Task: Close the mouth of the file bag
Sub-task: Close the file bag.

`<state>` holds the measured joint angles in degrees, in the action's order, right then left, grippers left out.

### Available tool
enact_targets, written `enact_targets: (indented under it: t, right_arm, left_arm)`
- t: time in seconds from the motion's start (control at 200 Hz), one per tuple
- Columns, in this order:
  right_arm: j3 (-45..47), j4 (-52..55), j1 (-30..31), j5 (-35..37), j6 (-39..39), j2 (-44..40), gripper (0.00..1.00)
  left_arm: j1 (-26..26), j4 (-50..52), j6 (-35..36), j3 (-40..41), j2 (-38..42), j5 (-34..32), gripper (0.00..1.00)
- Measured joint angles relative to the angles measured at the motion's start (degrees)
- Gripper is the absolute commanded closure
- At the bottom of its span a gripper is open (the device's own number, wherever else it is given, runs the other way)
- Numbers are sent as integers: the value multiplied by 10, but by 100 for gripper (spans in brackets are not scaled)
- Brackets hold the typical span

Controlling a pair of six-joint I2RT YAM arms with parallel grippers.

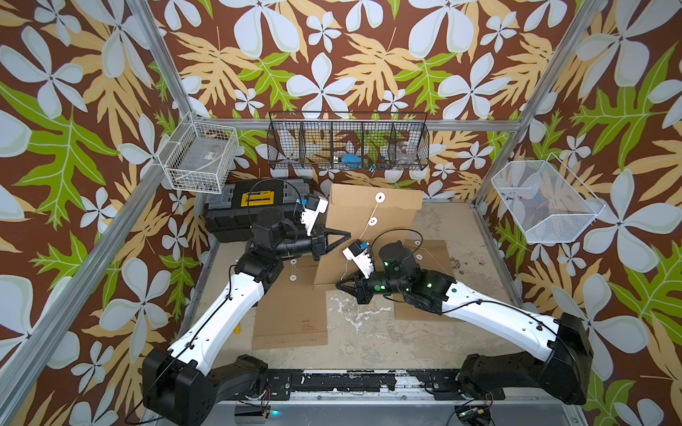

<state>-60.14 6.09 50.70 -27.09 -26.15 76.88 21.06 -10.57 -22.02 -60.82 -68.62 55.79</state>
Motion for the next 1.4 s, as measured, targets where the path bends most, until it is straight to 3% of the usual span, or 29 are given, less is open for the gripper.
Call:
enact_targets:
  t: [0.225,0.49,0.876,1.251,1.401]
  right_arm:
    - [9,25,-1,18,0,-34,100]
    - [35,-1,-2,12,-17,-45,100]
    - [122,-238,-19,-142,-218,-49,100]
    - [94,-320,-17,-209,-274,-13,100]
    - [69,-334,9,-228,-277,3,100]
  left_arm:
    - [1,2,1,0,3,-8,100]
    - [1,-9,-51,17,-10,-49,100]
    - [1,-43,-78,24,-1,-59,100]
    - [1,-100,-115,41,13,-12,100]
    - [1,-105,-120,42,13,1,100]
